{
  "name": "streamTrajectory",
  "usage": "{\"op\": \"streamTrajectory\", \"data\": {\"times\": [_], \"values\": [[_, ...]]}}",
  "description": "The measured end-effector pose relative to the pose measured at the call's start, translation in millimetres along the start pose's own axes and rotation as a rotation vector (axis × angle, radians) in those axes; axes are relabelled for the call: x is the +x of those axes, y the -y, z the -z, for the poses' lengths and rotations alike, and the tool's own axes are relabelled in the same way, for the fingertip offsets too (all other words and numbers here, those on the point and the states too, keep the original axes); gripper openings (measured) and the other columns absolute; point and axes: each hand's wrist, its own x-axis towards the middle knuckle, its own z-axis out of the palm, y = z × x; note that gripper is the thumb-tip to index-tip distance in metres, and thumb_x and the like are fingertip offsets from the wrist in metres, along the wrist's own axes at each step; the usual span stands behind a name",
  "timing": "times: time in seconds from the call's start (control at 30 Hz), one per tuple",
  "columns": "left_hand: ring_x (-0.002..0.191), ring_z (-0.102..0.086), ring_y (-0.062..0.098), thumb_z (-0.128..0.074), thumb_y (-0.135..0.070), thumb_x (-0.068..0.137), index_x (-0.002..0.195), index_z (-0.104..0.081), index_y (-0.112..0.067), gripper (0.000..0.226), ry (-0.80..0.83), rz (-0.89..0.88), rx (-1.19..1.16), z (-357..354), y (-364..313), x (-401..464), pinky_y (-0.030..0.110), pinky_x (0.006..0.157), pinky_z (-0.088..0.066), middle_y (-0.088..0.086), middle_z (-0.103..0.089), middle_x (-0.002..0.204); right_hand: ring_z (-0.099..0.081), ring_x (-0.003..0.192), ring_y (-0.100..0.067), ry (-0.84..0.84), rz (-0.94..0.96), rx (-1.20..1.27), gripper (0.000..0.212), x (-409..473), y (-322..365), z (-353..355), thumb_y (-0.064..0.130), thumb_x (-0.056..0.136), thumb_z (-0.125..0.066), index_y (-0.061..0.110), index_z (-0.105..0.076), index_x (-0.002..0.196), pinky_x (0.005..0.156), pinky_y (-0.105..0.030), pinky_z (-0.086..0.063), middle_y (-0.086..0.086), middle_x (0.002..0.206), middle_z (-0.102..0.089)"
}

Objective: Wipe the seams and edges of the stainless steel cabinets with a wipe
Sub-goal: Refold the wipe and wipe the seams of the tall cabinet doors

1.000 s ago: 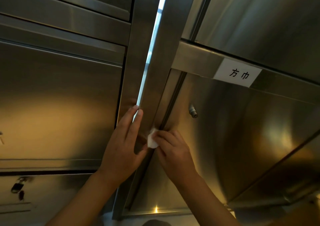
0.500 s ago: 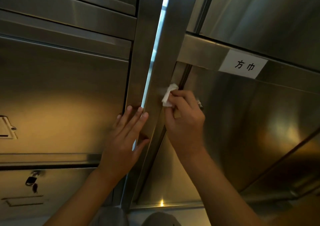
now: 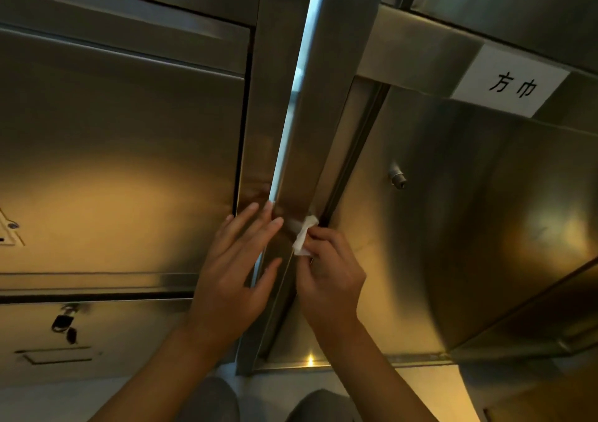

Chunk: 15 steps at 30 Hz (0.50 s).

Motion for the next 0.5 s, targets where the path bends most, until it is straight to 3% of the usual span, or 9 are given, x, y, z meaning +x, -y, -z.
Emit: {"op": "streamTrajectory", "data": {"times": [0.1, 0.2, 0.3, 0.4, 0.43, 0.5], "values": [[0.153, -0.034, 0.023, -0.072, -0.018, 0.091, 0.153, -0.042, -0.011, 0.069, 0.029, 0.062, -0.012, -8.7, 0.1, -9.7, 0.056, 0.118, -0.039, 0.006, -0.039, 0.163, -0.069, 0.095, -0.019, 0.064, -0.022, 0.003, 0.008, -32.6, -17.1, -8.8, -0.003, 0.089, -0.073, -0.004, -0.075, 0.097, 0.082, -0.032, -0.058, -0.012, 0.104, -0.070], [0.138, -0.044, 0.014, -0.071, -0.027, 0.089, 0.144, -0.048, -0.011, 0.061, -0.029, 0.185, 0.021, -17.3, 1.3, -27.6, 0.029, 0.119, -0.035, 0.005, -0.051, 0.145, -0.067, 0.094, -0.019, 0.171, 0.025, -0.043, 0.008, -53.7, -32.5, -12.5, 0.001, 0.092, -0.071, -0.003, -0.075, 0.097, 0.082, -0.030, -0.057, -0.012, 0.103, -0.069], [0.098, -0.050, -0.004, -0.083, -0.027, 0.085, 0.118, -0.056, -0.023, 0.043, -0.002, 0.338, 0.051, -22.2, 0.2, -41.5, 0.009, 0.089, -0.042, -0.010, -0.055, 0.105, -0.066, 0.094, -0.020, 0.216, 0.081, -0.086, 0.010, -59.2, -41.6, -12.7, 0.002, 0.094, -0.068, -0.003, -0.074, 0.099, 0.084, -0.027, -0.056, -0.013, 0.103, -0.069], [0.068, -0.059, 0.005, -0.086, -0.033, 0.081, 0.094, -0.041, -0.040, 0.048, 0.159, 0.470, 0.092, -26.8, -3.0, -45.3, 0.013, 0.051, -0.042, -0.015, -0.050, 0.066, -0.065, 0.092, -0.019, 0.198, 0.062, -0.053, 0.015, -55.5, -39.6, -12.8, 0.007, 0.097, -0.063, -0.002, -0.074, 0.096, 0.086, -0.023, -0.054, -0.011, 0.101, -0.068], [0.058, -0.057, 0.007, -0.085, -0.039, 0.082, 0.089, -0.037, -0.040, 0.048, 0.192, 0.489, 0.137, -27.1, -4.4, -44.0, 0.016, 0.045, -0.037, -0.012, -0.048, 0.060, -0.064, 0.091, -0.018, 0.202, 0.050, -0.036, 0.014, -53.9, -38.5, -12.3, 0.007, 0.096, -0.063, -0.002, -0.074, 0.095, 0.085, -0.022, -0.054, -0.011, 0.101, -0.068], [0.046, -0.049, 0.005, -0.080, -0.050, 0.082, 0.083, -0.034, -0.036, 0.048, 0.235, 0.546, 0.220, -25.5, -7.0, -36.4, 0.015, 0.046, -0.027, -0.009, -0.048, 0.056, -0.065, 0.091, -0.018, 0.230, 0.021, -0.015, 0.010, -47.0, -35.5, -6.6, 0.004, 0.091, -0.067, 0.000, -0.075, 0.095, 0.083, -0.026, -0.056, -0.009, 0.100, -0.069]]}}
